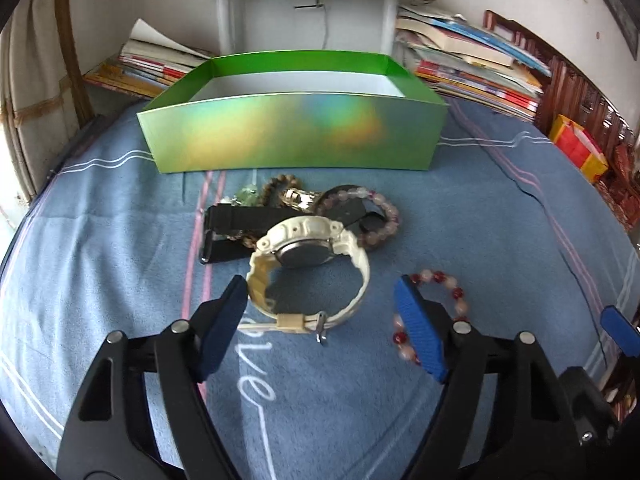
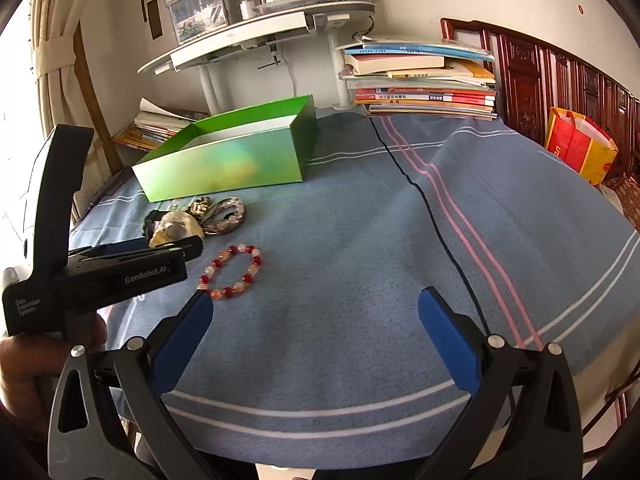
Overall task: Organize jewelry
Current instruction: 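Lift the white watch with the left tool while the right tool grasps the black watch strap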
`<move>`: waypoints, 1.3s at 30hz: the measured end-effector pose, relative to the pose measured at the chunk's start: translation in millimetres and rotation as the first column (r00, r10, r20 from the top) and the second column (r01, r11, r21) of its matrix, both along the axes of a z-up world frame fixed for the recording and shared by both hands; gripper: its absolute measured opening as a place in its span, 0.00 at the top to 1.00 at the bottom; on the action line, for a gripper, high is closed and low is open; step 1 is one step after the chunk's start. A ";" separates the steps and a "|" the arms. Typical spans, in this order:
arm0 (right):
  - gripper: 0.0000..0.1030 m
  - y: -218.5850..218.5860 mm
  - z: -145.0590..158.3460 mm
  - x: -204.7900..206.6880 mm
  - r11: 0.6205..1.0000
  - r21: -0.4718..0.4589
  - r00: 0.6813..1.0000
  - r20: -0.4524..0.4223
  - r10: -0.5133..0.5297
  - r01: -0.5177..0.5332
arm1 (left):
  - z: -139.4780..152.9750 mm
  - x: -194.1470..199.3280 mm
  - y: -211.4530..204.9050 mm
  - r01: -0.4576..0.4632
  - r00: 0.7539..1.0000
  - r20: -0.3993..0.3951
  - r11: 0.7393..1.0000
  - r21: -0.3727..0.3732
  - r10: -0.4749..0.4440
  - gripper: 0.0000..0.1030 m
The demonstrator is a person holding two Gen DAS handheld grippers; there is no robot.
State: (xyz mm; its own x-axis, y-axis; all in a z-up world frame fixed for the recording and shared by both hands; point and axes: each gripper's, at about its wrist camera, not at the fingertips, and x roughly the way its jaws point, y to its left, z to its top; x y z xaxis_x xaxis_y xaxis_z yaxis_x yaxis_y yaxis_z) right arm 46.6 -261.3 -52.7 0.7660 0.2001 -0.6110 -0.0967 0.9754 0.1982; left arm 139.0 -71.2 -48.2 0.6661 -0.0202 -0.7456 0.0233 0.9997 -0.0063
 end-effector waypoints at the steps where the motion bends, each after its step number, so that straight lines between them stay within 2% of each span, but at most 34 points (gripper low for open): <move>1: 0.02 -1.4 -1.2 1.3 1.000 0.003 1.000 -0.003 0.000 0.000 | -1.3 2.2 1.6 -0.011 1.000 -0.004 1.000 0.000 0.011 0.33; 2: 0.02 -2.7 -2.2 2.5 1.000 0.005 1.000 -0.005 0.000 0.000 | -1.8 2.6 3.1 -0.017 1.000 -0.005 1.000 -0.003 0.017 0.37; 11: 0.02 -1.6 -5.3 6.2 1.000 0.002 1.000 -0.016 0.012 -0.012 | -2.7 -8.4 6.2 -0.004 1.000 0.017 0.999 -0.037 0.004 0.41; 14: 0.02 2.1 -3.2 5.0 1.000 -0.006 1.000 -0.007 0.017 -0.017 | 10.9 -28.1 14.2 0.013 0.998 0.061 0.998 -0.055 -0.010 0.41; 18: 0.02 13.8 -0.6 6.4 0.999 -0.005 0.999 -0.003 0.036 -0.036 | 34.1 -54.3 38.0 -0.008 0.991 0.130 0.999 -0.053 0.015 0.41; 21: 0.02 33.1 2.6 12.0 0.996 -0.010 0.996 -0.005 0.087 -0.087 | 46.6 -66.0 59.0 -0.049 0.985 0.164 0.998 -0.030 0.053 0.41; 28: 0.02 100.9 20.5 34.5 0.974 -0.086 0.978 0.015 0.209 -0.207 | 58.2 -77.8 110.4 -0.143 0.968 0.196 0.987 -0.067 0.154 0.41; 33: 0.02 145.2 31.1 60.8 0.952 -0.116 0.958 -0.004 0.286 -0.284 | 57.3 -79.4 133.4 -0.163 0.964 0.195 0.982 -0.098 0.180 0.41; 39: 0.02 182.9 27.4 91.0 0.923 -0.166 0.938 -0.050 0.343 -0.347 | 49.0 -74.2 152.7 -0.162 0.967 0.176 0.978 -0.129 0.183 0.41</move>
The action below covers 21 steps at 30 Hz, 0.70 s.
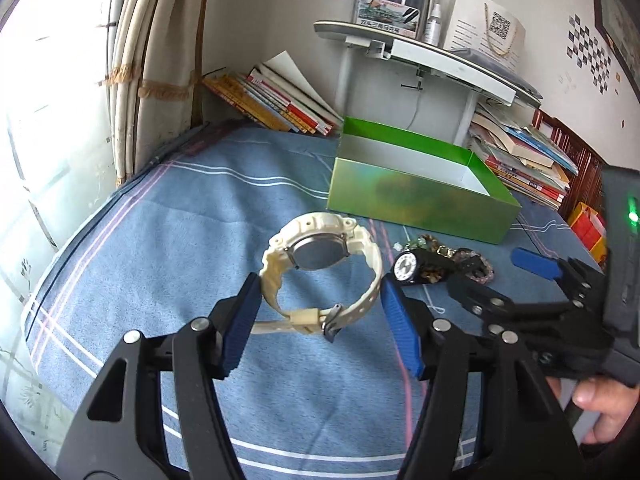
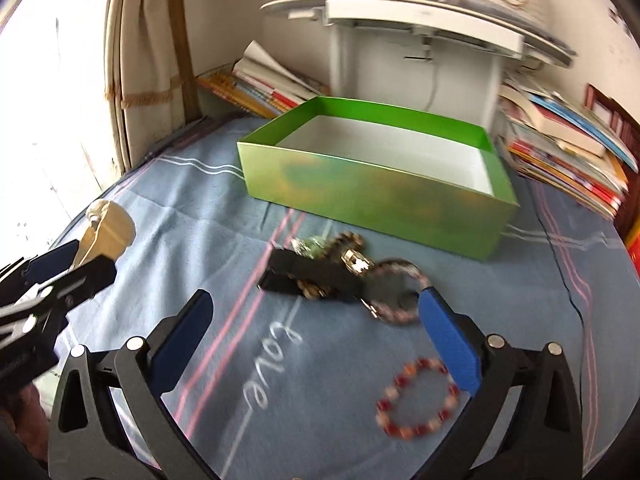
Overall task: Organize jewelry
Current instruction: 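Lift the white watch with the left tool while the right tool grasps the black watch strap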
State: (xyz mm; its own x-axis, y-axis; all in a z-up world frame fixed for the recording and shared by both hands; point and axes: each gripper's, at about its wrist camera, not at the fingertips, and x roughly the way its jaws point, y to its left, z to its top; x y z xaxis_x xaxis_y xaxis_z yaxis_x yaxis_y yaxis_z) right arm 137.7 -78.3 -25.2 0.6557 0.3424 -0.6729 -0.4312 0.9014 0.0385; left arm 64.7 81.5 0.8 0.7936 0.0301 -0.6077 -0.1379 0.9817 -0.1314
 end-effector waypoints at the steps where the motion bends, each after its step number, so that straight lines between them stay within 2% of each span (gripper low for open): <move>1: 0.02 5.5 -1.6 3.8 1.000 -0.013 1.000 -0.004 0.015 -0.015 | -1.2 1.3 3.1 0.000 1.000 -0.001 1.000 -0.005 0.000 0.41; 6: 0.02 23.9 -8.7 22.8 0.991 -0.088 0.995 -0.024 0.094 -0.096 | -6.2 6.0 17.9 -0.001 1.000 -0.007 1.000 -0.025 0.000 0.41; 14: 0.04 28.5 -14.5 51.9 0.972 -0.129 0.980 -0.069 0.188 -0.196 | -14.4 13.7 32.7 -0.005 1.000 -0.015 0.999 -0.052 0.004 0.41; 17: 0.20 27.9 -21.2 60.4 0.969 -0.127 0.973 -0.118 0.198 -0.213 | -16.2 14.9 35.3 -0.007 1.000 -0.018 0.998 -0.058 0.006 0.41; 21: 0.29 31.5 -22.6 53.8 0.957 -0.129 0.957 -0.167 0.239 -0.261 | -17.0 16.4 37.2 -0.008 1.000 -0.019 0.998 -0.063 0.007 0.41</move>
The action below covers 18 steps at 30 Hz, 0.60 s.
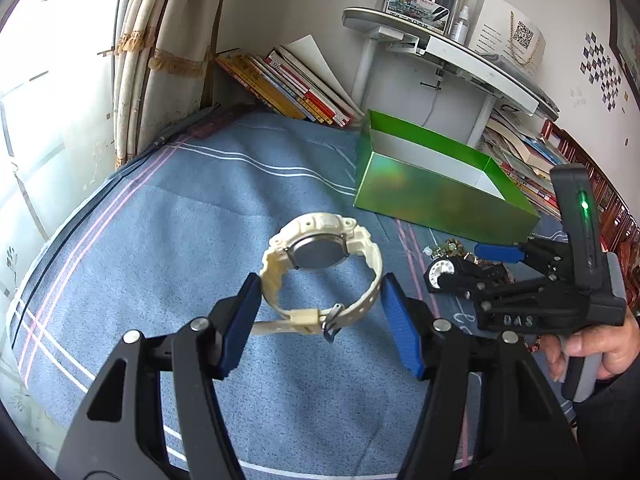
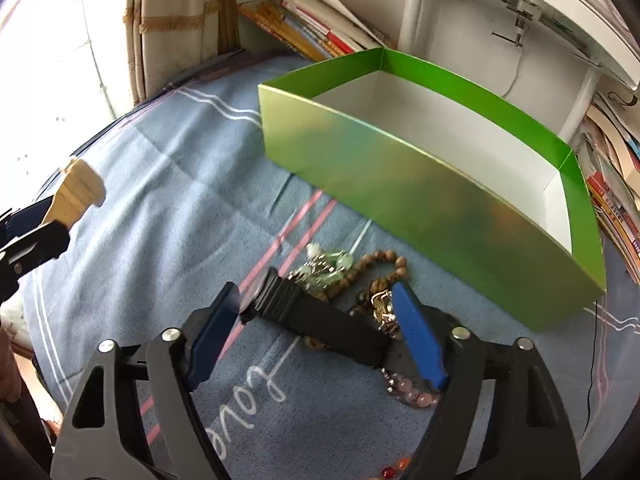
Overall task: Organize jewelry
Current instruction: 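Lift the white watch with the left tool while the right tool grasps the black watch strap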
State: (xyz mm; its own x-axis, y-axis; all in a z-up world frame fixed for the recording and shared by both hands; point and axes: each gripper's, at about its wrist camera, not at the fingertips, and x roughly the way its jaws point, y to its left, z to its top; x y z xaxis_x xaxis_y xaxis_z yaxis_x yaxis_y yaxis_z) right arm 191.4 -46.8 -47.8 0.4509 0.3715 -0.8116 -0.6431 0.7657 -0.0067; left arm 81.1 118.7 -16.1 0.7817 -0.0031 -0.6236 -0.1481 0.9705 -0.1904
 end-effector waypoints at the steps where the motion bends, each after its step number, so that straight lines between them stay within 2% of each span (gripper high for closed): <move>1: 0.30 0.5 0.2 -3.2 1.000 -0.003 1.000 -0.012 0.013 -0.013 | -0.1 0.5 -0.3 0.002 1.000 0.000 1.000 0.000 -0.002 0.41; 7: 0.31 -1.6 2.8 -22.7 0.999 0.013 0.996 -0.075 0.054 -0.053 | -1.2 1.2 -1.7 0.012 1.000 -0.002 1.000 -0.001 -0.012 0.41; 10: 0.31 -7.1 10.3 -32.3 0.990 0.114 0.985 -0.139 0.101 -0.085 | -1.2 1.1 -1.9 0.013 1.000 -0.003 1.000 -0.003 -0.013 0.41; 12: 0.31 -6.6 12.8 -35.2 0.987 0.130 0.985 -0.132 0.115 -0.098 | -1.7 1.5 -1.5 0.013 1.000 -0.004 1.000 -0.004 -0.013 0.41; 16: 0.31 -7.3 13.9 -28.5 0.996 0.090 0.999 -0.049 0.001 0.003 | -4.1 2.3 -3.3 0.017 1.000 -0.012 1.000 -0.003 -0.017 0.40; 18: 0.31 -7.0 12.2 -23.5 0.996 0.079 0.999 -0.037 -0.033 0.036 | -4.3 2.4 -4.6 0.019 1.000 -0.014 1.000 -0.001 -0.019 0.40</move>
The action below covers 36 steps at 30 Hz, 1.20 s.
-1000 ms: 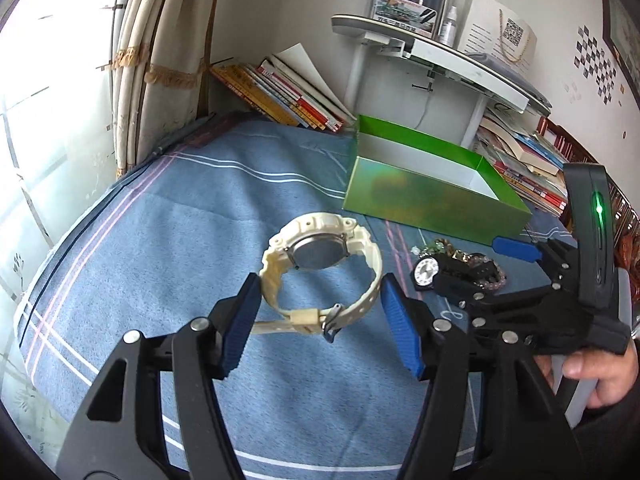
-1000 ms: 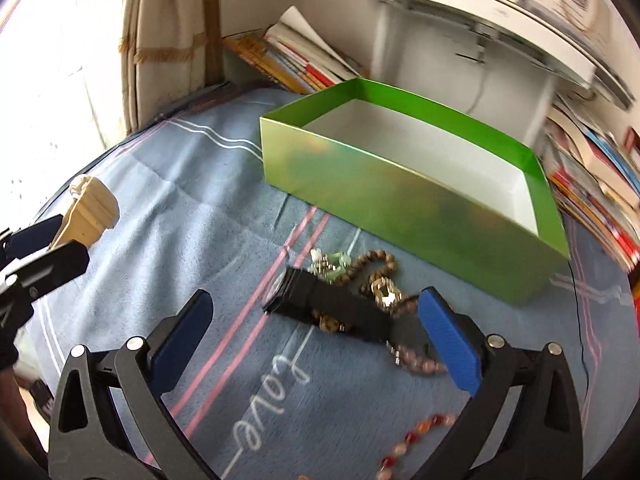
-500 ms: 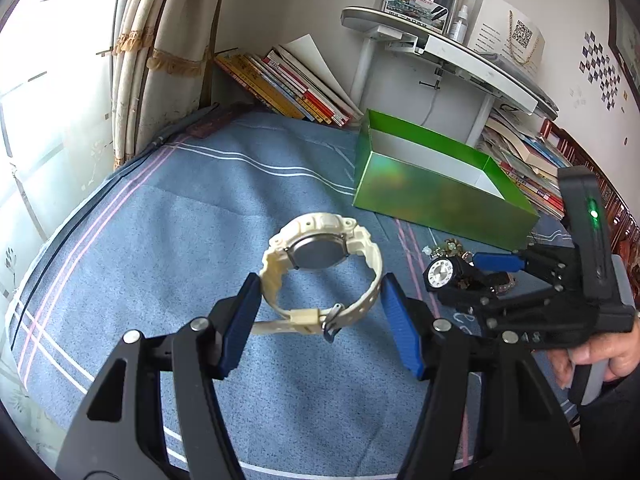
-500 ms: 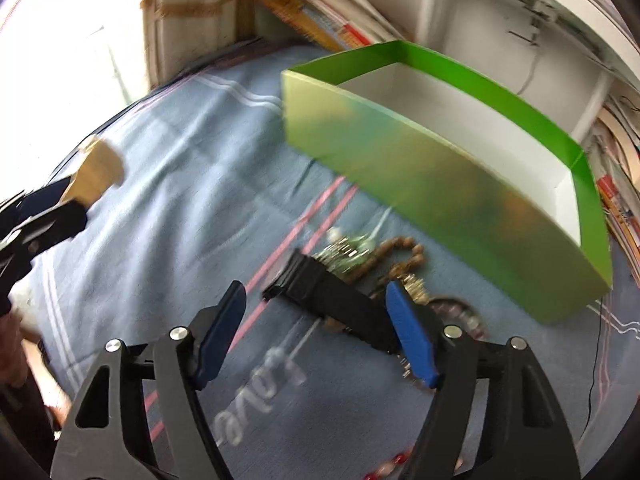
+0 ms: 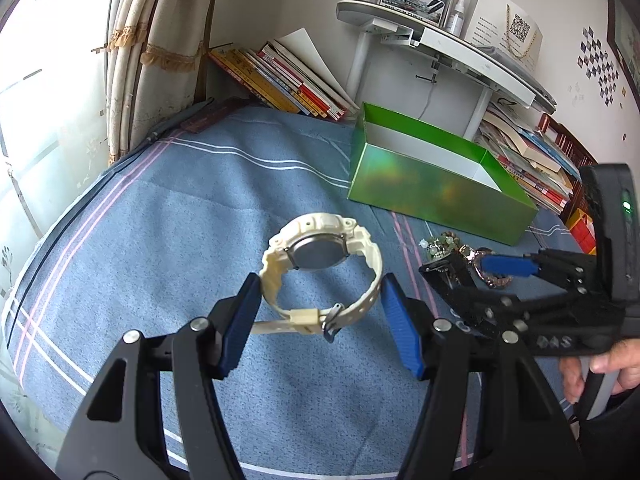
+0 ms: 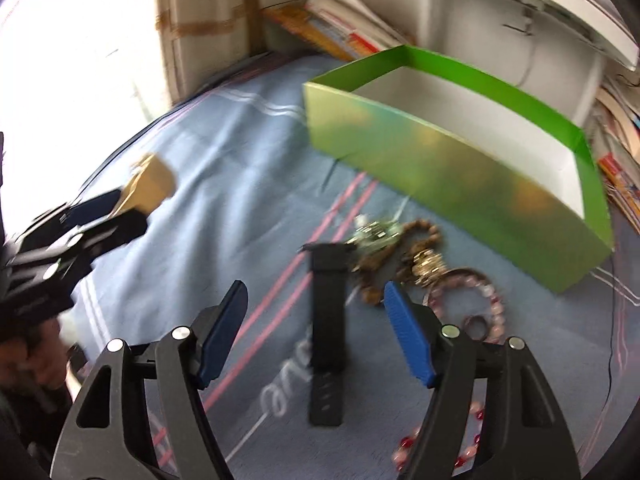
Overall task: Organize jewelry
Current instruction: 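Lift the white watch with the left tool while the right tool grasps the black watch strap, then raise the black watch with the right tool while the left tool holds the white watch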
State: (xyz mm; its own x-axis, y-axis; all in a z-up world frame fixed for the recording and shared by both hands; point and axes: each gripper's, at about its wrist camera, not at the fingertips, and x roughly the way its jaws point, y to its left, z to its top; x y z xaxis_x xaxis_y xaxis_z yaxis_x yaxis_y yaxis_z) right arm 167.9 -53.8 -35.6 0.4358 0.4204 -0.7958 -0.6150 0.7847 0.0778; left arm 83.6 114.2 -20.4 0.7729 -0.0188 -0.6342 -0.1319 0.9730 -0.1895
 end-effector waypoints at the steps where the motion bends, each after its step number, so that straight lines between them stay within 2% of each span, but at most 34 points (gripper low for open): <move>1: 0.31 3.0 -2.7 2.2 1.000 -0.008 1.000 -0.001 -0.012 0.012 | 0.4 0.2 -1.1 0.002 1.000 0.000 1.000 0.002 -0.002 0.40; 2: 0.33 4.6 -4.8 4.3 1.000 -0.014 1.000 0.004 -0.025 0.025 | 0.6 -0.1 -1.5 0.001 1.000 0.001 1.000 0.002 -0.001 0.40; 4: 0.68 9.2 -8.0 5.2 0.999 -0.019 0.999 0.016 -0.037 0.037 | 0.7 0.1 -2.8 0.003 1.000 0.002 1.000 0.005 -0.003 0.40; 6: 0.78 13.9 -11.3 3.8 0.999 -0.028 0.999 0.027 -0.038 0.039 | -0.1 0.3 -3.9 0.002 1.000 -0.002 1.000 0.008 -0.002 0.40; 8: 0.78 17.6 -13.3 1.1 0.999 -0.033 0.997 0.059 -0.038 0.040 | -1.1 0.4 -4.2 0.002 1.000 -0.006 1.000 0.010 -0.002 0.40; 13: 0.79 8.2 -7.5 0.1 0.998 0.007 0.996 0.073 -0.055 0.054 | 0.8 -0.6 -4.9 0.002 1.000 -0.006 1.000 0.016 -0.002 0.40; 19: 0.79 -20.4 25.1 -21.4 0.988 0.111 0.982 0.145 -0.125 0.109 | 5.6 -3.9 -12.2 0.012 1.000 0.001 1.000 0.027 -0.012 0.40; 23: 0.79 -51.6 50.2 -55.2 0.961 0.204 0.947 0.221 -0.231 0.187 | 7.7 -6.1 -26.4 0.031 1.000 0.003 0.999 0.038 -0.031 0.40; 27: 0.79 -79.8 55.3 -90.1 0.933 0.252 0.905 0.276 -0.323 0.256 | 10.9 -9.7 -47.1 0.065 0.998 0.007 0.996 0.054 -0.065 0.40; 33: 0.79 -110.8 46.7 -114.5 0.906 0.276 0.874 0.282 -0.395 0.320 | 17.9 -20.4 -71.9 0.095 0.995 0.029 0.993 0.074 -0.097 0.40; 36: 0.79 -122.8 43.8 -117.8 0.899 0.283 0.870 0.275 -0.410 0.334 | 20.7 -26.3 -80.0 0.101 0.994 0.037 0.991 0.084 -0.105 0.40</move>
State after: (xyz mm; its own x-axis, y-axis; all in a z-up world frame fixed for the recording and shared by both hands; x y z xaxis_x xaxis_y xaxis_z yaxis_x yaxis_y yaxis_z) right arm 50.1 -176.6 8.3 0.8088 0.3222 -0.4919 -0.3009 0.9455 0.1245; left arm 57.3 34.2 0.4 0.7950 -0.0492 -0.6046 -0.0239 0.9934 -0.1122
